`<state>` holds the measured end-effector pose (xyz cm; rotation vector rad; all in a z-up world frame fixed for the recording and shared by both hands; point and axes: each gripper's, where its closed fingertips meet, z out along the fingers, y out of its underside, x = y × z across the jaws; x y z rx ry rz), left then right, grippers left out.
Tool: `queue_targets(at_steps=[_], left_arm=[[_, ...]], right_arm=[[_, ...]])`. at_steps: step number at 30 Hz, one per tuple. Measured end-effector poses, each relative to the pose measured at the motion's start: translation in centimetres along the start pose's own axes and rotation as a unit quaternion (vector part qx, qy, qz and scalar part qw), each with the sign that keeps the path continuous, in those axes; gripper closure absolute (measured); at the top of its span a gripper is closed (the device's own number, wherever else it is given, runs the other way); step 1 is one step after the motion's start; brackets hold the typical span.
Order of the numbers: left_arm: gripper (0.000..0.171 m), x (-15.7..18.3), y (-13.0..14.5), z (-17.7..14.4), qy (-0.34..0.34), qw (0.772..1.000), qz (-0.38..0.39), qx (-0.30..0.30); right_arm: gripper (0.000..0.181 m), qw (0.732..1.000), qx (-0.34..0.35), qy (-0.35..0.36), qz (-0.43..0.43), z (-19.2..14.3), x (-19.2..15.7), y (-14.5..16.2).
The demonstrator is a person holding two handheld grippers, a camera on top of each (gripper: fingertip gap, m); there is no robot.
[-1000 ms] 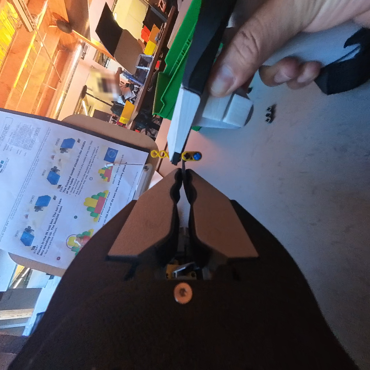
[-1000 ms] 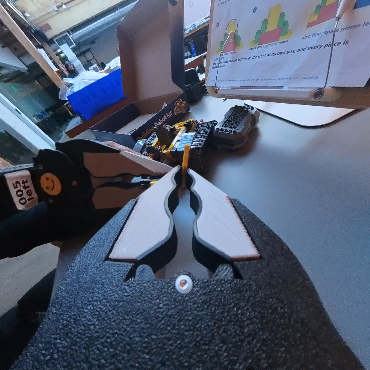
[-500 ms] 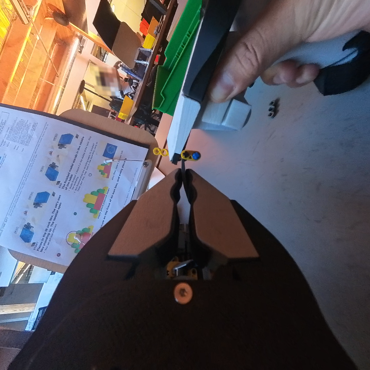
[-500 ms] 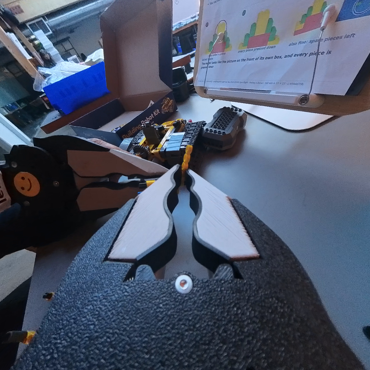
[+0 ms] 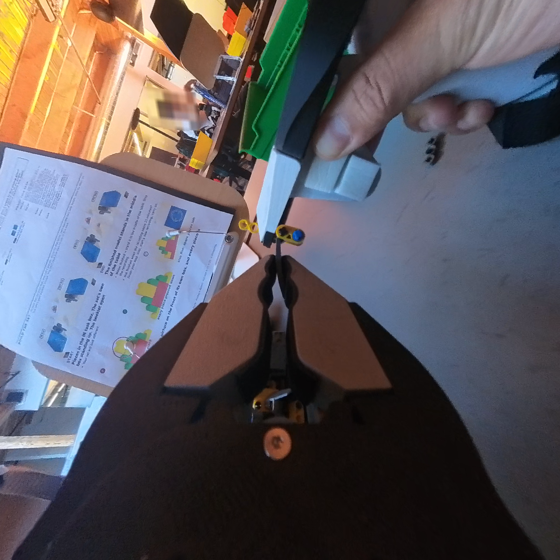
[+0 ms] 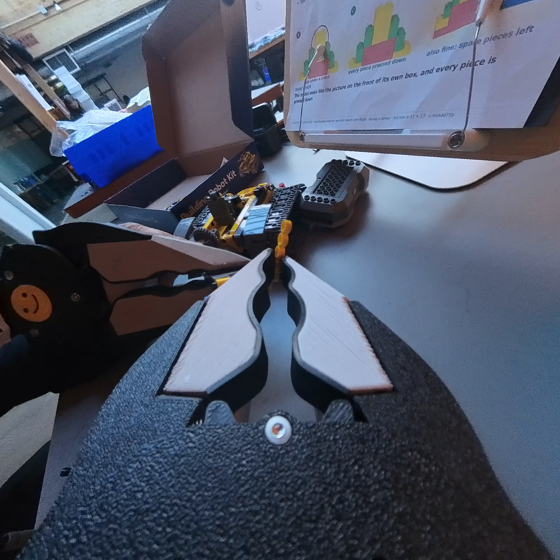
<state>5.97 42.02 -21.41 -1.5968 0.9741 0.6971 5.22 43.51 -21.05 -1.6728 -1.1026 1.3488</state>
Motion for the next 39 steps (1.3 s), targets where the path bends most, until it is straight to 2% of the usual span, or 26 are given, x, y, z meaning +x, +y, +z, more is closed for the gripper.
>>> queue_targets(at_steps=[23,24,25,26,28,30,32,34,39], left_arm=[[0.171,-0.1,0.1,0.1,-0.002,1.0,-0.005,-0.006],[0.171,0.0,-0.1,0.0,-0.002,1.0,-0.004,0.001],[0.171,0.1,-2.3,-1.1,0.004,0.998,-0.009,0.064],[0.171,0.2,-4.2,-2.5,0.002,0.995,-0.018,0.093],[0.171,0.6,-5.8,-4.1,-0.022,0.994,-0.008,0.108],[0.171,-0.7,-5.5,-4.7,-0.04,0.992,-0.033,0.117],[0.171,-1.6,-4.4,-4.3,-0.038,0.99,-0.069,0.114],[0.171,-0.8,-2.7,-2.8,-0.012,0.994,-0.081,0.076],[0.171,1.0,-1.7,-1.2,0.031,0.995,-0.087,0.045]], right_arm=[[0.181,1.0,0.002,0.014,-0.01,0.4,0.8,-0.2],[0.181,1.0,0.001,0.024,-0.011,0.3,1.1,-0.2],[0.181,0.994,-0.013,0.109,-0.022,-0.1,3.9,0.2],[0.181,0.989,-0.016,0.143,-0.027,-1.0,5.8,0.1],[0.181,0.993,0.068,0.087,0.039,-3.0,6.5,-2.7],[0.181,0.99,0.085,0.107,0.031,-4.7,7.8,-3.4],[0.181,0.99,0.081,0.11,0.027,-4.8,7.9,-3.3],[0.181,0.989,0.076,0.125,0.014,-4.2,8.1,-3.1],[0.181,0.989,0.083,0.123,-0.005,-3.1,7.7,-3.6]])
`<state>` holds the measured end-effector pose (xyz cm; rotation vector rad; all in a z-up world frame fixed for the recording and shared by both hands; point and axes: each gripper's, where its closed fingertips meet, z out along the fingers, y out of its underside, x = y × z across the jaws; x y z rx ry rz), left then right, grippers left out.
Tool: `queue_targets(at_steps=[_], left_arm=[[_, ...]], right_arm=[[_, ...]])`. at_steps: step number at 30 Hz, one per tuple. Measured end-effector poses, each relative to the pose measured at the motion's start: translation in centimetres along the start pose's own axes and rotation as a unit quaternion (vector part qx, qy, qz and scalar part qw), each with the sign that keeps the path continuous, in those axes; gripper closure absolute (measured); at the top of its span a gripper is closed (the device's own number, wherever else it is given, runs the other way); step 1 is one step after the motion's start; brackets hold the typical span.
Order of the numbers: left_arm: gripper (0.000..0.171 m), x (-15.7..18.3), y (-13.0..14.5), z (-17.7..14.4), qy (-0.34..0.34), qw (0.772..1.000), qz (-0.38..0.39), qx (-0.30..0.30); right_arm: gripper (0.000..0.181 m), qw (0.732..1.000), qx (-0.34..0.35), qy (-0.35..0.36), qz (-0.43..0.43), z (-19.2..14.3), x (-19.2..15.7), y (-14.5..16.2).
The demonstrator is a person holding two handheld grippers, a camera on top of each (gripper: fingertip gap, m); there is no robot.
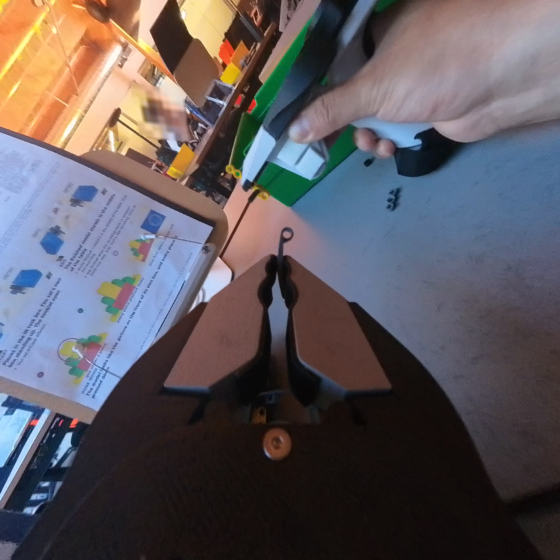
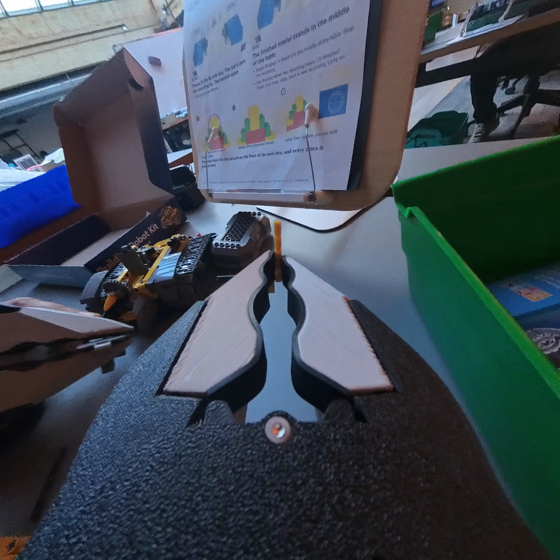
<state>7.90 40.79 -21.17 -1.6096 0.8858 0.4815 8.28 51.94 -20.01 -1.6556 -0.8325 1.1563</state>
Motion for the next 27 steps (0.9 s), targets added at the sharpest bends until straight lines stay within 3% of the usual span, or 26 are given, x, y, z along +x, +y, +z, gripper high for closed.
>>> queue_targets(at_steps=[27], left_arm=[[0.171,0.2,0.8,0.1,0.026,0.999,-0.039,0.007]], right_arm=[[0.181,0.998,0.014,-0.056,-0.015,-0.6,-2.1,-0.5]])
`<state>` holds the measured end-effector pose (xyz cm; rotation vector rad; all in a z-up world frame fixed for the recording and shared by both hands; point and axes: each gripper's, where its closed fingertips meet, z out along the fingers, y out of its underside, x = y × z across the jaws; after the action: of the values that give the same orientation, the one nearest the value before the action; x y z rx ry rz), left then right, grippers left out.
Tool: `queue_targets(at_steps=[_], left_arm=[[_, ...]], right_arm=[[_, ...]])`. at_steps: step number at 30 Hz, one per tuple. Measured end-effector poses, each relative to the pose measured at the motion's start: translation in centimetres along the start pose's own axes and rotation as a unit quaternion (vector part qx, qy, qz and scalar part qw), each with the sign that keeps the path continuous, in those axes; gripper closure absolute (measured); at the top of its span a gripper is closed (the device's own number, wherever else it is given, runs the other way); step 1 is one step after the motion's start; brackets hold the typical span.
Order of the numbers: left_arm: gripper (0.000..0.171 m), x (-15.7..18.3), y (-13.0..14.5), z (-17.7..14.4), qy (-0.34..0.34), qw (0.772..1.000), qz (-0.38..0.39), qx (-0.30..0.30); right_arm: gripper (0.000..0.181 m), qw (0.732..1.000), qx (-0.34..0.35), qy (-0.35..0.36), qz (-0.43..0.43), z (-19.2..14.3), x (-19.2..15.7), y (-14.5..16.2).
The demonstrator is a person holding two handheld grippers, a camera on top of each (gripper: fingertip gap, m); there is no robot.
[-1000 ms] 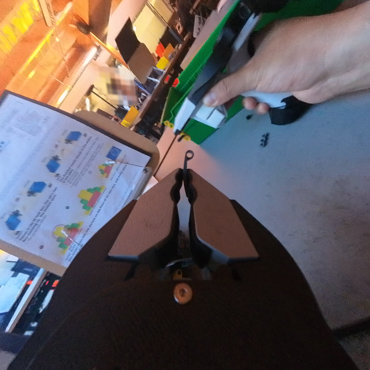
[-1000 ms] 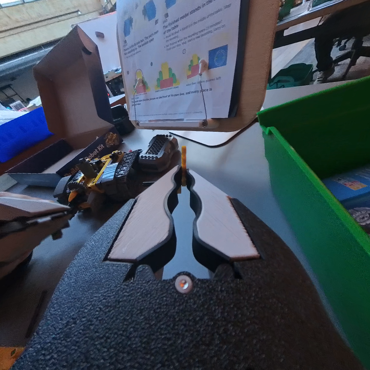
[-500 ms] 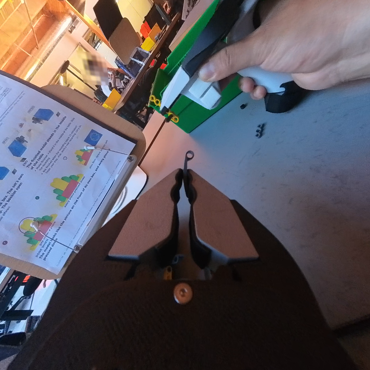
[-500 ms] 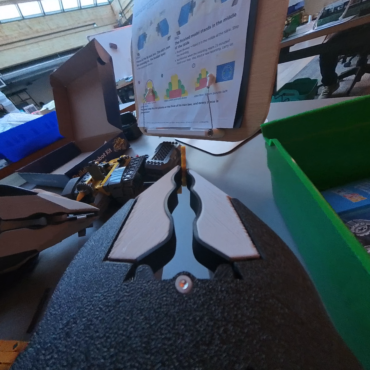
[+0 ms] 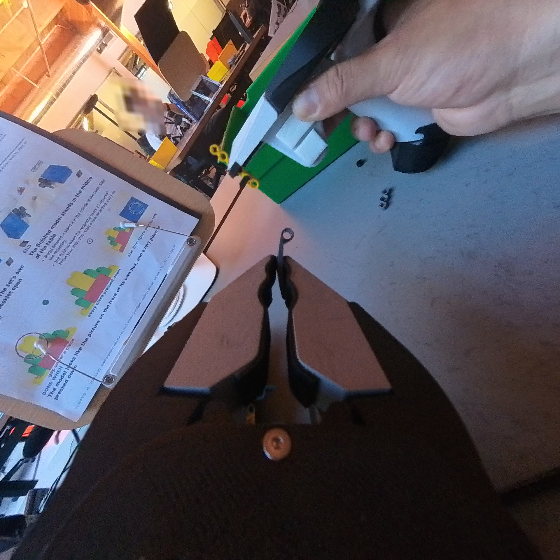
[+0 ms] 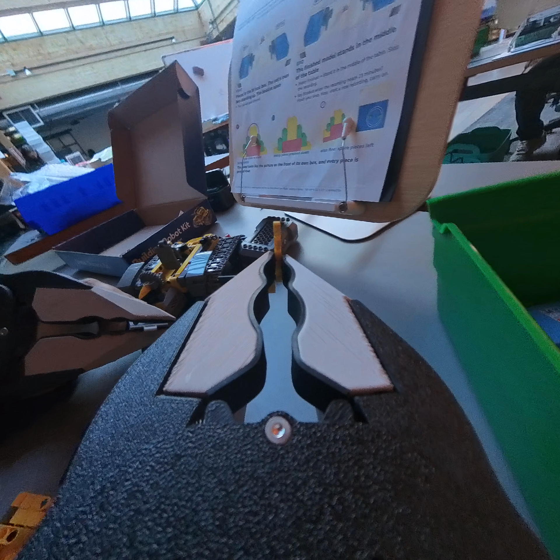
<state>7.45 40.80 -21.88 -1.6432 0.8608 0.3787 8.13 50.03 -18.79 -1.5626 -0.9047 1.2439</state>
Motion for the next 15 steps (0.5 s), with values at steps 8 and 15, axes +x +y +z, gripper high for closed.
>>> queue_targets(at_steps=[8,15], left_arm=[[0.171,0.0,0.3,0.0,0.027,0.998,-0.045,0.018],[0.171,0.6,-0.1,0.1,0.057,0.996,-0.067,0.026]], right_arm=[[0.181,0.998,0.031,0.015,-0.058,-3.7,-2.3,-5.4],[0.181,0.998,0.022,-0.014,0.053,-8.9,-0.6,-9.1]])
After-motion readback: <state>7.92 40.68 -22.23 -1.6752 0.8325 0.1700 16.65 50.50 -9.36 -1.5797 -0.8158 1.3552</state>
